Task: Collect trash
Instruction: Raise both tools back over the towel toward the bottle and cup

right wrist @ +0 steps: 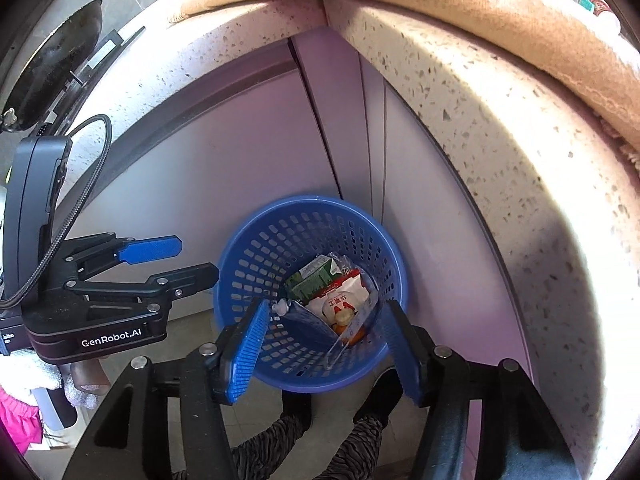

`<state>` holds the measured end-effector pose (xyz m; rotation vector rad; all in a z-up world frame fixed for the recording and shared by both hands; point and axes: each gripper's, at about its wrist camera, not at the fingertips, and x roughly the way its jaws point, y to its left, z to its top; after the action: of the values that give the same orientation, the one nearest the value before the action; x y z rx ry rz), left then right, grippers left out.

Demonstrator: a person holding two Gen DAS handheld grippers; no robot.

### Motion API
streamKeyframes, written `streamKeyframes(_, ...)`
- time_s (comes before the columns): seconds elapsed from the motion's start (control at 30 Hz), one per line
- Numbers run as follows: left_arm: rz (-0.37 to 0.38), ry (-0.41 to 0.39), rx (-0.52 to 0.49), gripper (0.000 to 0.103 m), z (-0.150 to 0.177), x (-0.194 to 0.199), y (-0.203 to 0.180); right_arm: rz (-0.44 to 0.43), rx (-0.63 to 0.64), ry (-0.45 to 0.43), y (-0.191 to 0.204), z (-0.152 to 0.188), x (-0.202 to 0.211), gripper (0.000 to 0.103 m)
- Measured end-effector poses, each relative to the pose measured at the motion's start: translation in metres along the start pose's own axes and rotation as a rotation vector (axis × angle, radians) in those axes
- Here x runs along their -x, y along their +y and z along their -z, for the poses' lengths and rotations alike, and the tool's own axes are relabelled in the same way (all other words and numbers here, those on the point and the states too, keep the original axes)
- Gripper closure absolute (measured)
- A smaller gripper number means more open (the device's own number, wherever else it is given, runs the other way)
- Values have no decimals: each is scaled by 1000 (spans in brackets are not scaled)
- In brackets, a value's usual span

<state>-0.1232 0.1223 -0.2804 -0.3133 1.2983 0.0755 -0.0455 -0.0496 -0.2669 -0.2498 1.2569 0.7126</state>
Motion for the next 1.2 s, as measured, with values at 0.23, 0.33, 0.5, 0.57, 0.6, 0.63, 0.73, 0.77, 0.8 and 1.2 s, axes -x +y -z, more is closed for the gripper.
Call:
streamKeyframes(0.23,-14,-20,-13,46,-1,12,0,-20,9,-16,4,-3,13,40)
streamKeyframes(0.33,-19,-30,-14,46,-1,20,0,-36,19,-23,8,-3,23,39)
streamKeyframes(0.5,-28,-56,-15,46,-1,36,1,-65,36,-41,15,-2,38,39)
streamKeyframes(0.57,-30,-71,-11,46,-1,43,1,-78,44,-52,17,-2,47,39)
streamKeyframes(0.6,-31,-77,-7,46,-1,48,1,-85,48,-58,20,-1,52,39)
streamKeyframes(0.63,-31,-86,-3,46,-2,53,1,-92,54,-64,21,-1,58,39)
streamKeyframes(0.73,-30,-117,7,46,-3,70,0,-110,71,-87,22,-3,74,35)
streamKeyframes(0.77,-31,-127,10,46,-3,74,-2,-114,75,-97,23,-3,80,33)
streamKeyframes(0.8,-32,-138,12,46,-5,80,-3,-119,77,-107,22,-4,86,32)
streamKeyframes(1.2,6,-294,41,40,-45,139,-25,-139,49,-262,-15,-28,162,15)
